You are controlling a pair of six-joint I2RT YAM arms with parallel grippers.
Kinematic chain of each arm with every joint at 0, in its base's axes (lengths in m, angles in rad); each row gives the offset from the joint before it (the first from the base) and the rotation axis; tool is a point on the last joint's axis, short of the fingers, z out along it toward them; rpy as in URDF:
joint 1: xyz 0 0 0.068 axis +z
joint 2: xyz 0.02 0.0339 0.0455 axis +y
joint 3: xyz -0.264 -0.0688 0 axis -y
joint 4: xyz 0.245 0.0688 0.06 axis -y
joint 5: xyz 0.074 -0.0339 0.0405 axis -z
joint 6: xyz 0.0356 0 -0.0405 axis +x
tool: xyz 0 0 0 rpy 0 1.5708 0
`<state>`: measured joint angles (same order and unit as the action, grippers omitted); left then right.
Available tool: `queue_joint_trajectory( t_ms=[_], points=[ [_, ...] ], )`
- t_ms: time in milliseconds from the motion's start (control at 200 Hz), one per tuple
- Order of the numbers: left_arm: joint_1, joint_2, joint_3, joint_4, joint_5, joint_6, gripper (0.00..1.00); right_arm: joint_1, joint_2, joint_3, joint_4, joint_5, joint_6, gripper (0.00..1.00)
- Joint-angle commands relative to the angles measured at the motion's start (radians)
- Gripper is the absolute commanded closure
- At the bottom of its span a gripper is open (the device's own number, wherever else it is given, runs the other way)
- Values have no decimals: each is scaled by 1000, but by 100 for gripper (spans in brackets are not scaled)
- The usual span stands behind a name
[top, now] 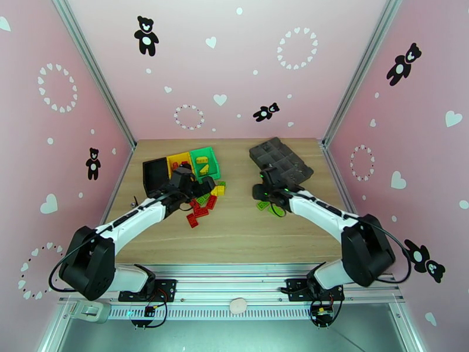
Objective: Sort the legos into containers by color
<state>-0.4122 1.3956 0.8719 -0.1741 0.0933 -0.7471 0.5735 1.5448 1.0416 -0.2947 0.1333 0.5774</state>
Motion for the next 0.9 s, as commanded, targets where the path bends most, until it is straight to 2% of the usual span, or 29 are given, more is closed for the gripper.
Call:
queue_joint_trajectory(
  t_ms=[0, 180, 365, 736, 896],
  points=[
    [65, -25, 15, -39, 38, 28, 2, 56, 103, 131, -10, -16, 11, 51],
    [169, -17, 4, -18, 106, 22, 1, 138, 314, 402, -56, -40, -16, 52],
    [216, 7, -9, 19, 156, 3, 2, 162, 515, 671, -98, -85, -22, 52],
    [234, -12, -96, 74, 164, -36, 2, 160, 804, 1092, -181, -77, -4, 50],
    [236, -40, -128, 76, 154, -41, 2, 157, 893, 1242, -237, -77, 3, 44]
  ],
)
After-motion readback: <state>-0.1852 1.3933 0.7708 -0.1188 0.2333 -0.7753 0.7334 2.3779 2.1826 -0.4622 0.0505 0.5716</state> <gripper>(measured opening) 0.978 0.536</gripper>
